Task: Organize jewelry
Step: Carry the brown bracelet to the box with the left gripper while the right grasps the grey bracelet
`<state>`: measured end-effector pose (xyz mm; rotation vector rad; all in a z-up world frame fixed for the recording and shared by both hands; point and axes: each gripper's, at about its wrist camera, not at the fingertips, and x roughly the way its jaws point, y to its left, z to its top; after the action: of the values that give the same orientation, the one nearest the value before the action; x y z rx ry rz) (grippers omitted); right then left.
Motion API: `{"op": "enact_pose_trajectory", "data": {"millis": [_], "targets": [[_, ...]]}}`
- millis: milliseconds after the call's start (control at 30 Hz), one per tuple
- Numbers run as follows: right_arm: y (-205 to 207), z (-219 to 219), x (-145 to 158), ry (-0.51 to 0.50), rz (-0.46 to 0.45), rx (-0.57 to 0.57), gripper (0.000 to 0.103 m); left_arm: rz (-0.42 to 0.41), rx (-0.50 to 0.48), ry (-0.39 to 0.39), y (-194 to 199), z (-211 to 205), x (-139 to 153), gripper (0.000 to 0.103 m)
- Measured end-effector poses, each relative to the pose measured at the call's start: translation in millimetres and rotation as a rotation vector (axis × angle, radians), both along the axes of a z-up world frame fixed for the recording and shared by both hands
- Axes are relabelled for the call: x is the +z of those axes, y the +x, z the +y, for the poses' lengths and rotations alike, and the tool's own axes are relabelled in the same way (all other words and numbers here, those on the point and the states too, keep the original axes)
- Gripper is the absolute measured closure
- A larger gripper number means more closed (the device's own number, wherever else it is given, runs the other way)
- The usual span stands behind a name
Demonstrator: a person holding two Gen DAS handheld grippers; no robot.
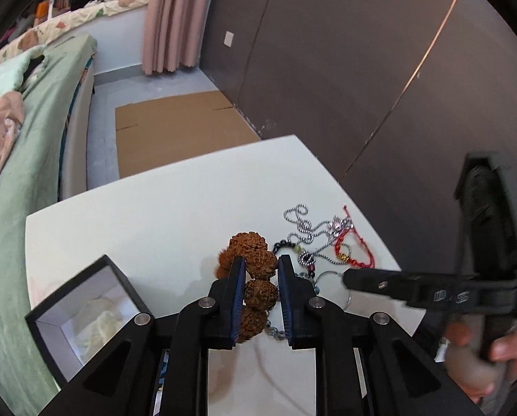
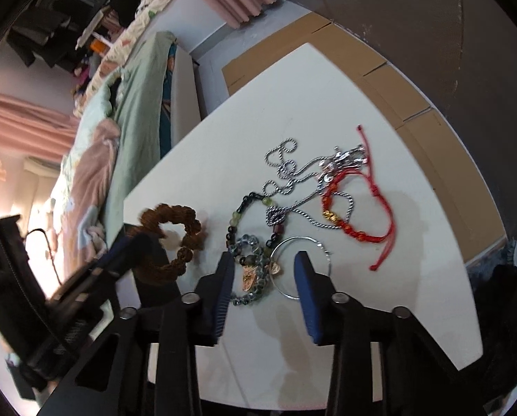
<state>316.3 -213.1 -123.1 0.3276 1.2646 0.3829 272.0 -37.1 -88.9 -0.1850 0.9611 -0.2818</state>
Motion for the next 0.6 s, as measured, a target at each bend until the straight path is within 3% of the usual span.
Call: {"op": "enact_pose_trajectory", "data": {"millis": [600], "targets": [[6.8, 49.1, -25.9, -0.211, -0.007, 0.067, 0.073, -0.061, 0.045, -0.081, -18.8, 37.0, 32.4, 0.083]]}}
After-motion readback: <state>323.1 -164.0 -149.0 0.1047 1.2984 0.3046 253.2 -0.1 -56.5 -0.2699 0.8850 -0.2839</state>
